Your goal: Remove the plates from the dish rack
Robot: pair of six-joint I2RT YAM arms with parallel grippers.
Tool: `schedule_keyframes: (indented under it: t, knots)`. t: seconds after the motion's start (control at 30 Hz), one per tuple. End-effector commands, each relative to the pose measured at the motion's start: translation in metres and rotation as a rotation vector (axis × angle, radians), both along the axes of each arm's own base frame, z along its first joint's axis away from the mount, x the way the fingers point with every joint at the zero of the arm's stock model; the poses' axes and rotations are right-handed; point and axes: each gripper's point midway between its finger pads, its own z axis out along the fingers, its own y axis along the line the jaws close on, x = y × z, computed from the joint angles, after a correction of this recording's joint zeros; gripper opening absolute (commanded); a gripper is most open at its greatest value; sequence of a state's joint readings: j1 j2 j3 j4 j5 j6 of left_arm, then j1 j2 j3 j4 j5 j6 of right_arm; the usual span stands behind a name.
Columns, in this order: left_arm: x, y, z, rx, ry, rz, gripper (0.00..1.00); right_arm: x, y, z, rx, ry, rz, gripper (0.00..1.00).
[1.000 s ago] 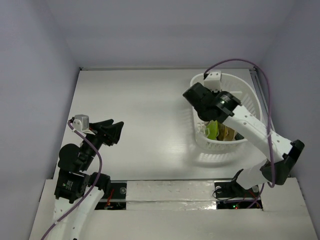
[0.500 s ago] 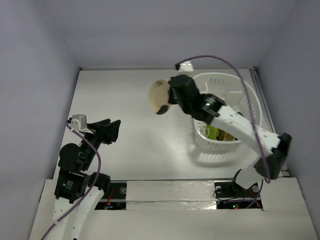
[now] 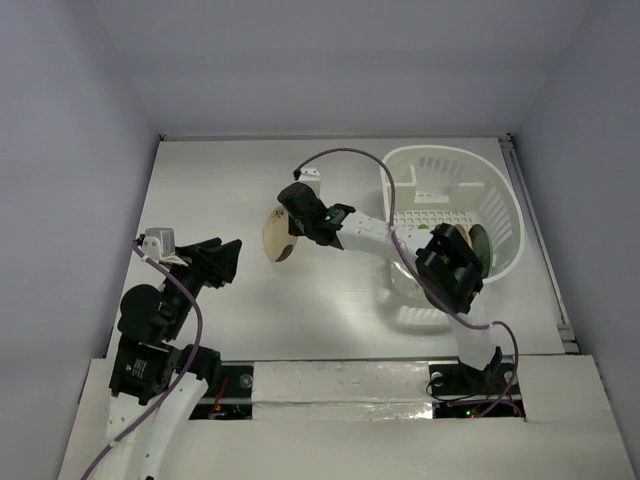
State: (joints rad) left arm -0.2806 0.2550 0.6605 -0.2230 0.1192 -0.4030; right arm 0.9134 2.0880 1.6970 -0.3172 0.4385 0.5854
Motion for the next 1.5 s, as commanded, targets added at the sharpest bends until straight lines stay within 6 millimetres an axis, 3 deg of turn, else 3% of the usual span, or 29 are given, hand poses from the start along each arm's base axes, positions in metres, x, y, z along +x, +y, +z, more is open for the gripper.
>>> schedule_keyframes:
  t: [0.0,0.13,0.23,0.4,0.6,0.63,0.67,0.7,0.93,1.03,1.07,1.13,1.17,1.2,1.27,1.3,1.33,1.37,1.47]
  knots:
    - [0.002,-0.004,0.006,-0.011,-0.023,-0.016,0.5,0.01,0.007,0.019,0.123,-0.068,-0.081,0.0]
    - [0.002,-0.004,0.006,-0.011,-0.023,-0.018,0.5,0.002,-0.005,-0.014,0.096,-0.02,-0.116,0.03]
    - [0.001,-0.004,0.007,-0.012,-0.025,-0.018,0.5,-0.008,-0.018,-0.041,0.085,0.019,-0.151,0.19]
    - [0.002,-0.004,0.006,-0.01,-0.024,-0.019,0.5,-0.019,-0.029,-0.059,0.073,0.047,-0.154,0.33]
    - [0.002,-0.004,0.007,-0.012,-0.025,-0.016,0.5,-0.026,-0.035,-0.071,0.054,0.067,-0.146,0.34]
    - [0.002,-0.004,0.007,-0.01,-0.025,-0.015,0.5,-0.026,-0.036,-0.069,0.054,0.066,-0.145,0.38]
    - [0.002,-0.004,0.006,-0.01,-0.024,-0.015,0.5,-0.028,-0.037,-0.069,0.046,0.07,-0.143,0.48]
    - [0.002,-0.004,0.006,-0.009,-0.023,-0.016,0.5,-0.027,-0.037,-0.065,0.043,0.065,-0.143,0.58]
    - [0.002,-0.003,0.007,-0.012,-0.025,-0.015,0.5,-0.029,-0.042,-0.027,0.048,0.023,-0.111,0.71]
    - [0.002,-0.003,0.007,-0.012,-0.025,-0.015,0.5,-0.033,-0.044,0.012,0.082,-0.015,-0.076,0.71]
    - [0.002,-0.004,0.007,-0.01,-0.025,-0.016,0.5,-0.036,-0.049,0.04,0.113,-0.047,-0.069,0.71]
    - [0.002,-0.004,0.007,-0.011,-0.027,-0.016,0.5,-0.041,-0.058,0.07,0.125,-0.087,-0.055,0.7]
    - [0.001,-0.004,0.007,-0.01,-0.026,-0.018,0.5,-0.044,-0.068,0.083,0.118,-0.102,-0.063,0.67]
    - [0.001,-0.004,0.007,-0.01,-0.026,-0.018,0.5,-0.048,-0.085,0.114,0.134,-0.161,-0.086,0.5]
    - [0.001,-0.004,0.007,-0.011,-0.027,-0.018,0.5,-0.057,-0.114,0.135,0.104,-0.199,-0.127,0.26]
    - [0.001,-0.004,0.007,-0.011,-0.03,-0.018,0.5,-0.058,-0.135,0.14,0.072,-0.218,-0.176,0.03]
    - [0.0,-0.004,0.008,-0.011,-0.033,-0.019,0.5,-0.062,-0.168,0.149,0.04,-0.225,-0.228,0.0]
    - [0.0,-0.004,0.008,-0.011,-0.033,-0.019,0.5,-0.061,-0.178,0.161,0.065,-0.244,-0.248,0.0]
    - [0.0,-0.005,0.008,-0.011,-0.035,-0.025,0.5,-0.077,-0.232,0.153,-0.044,-0.203,-0.313,0.0]
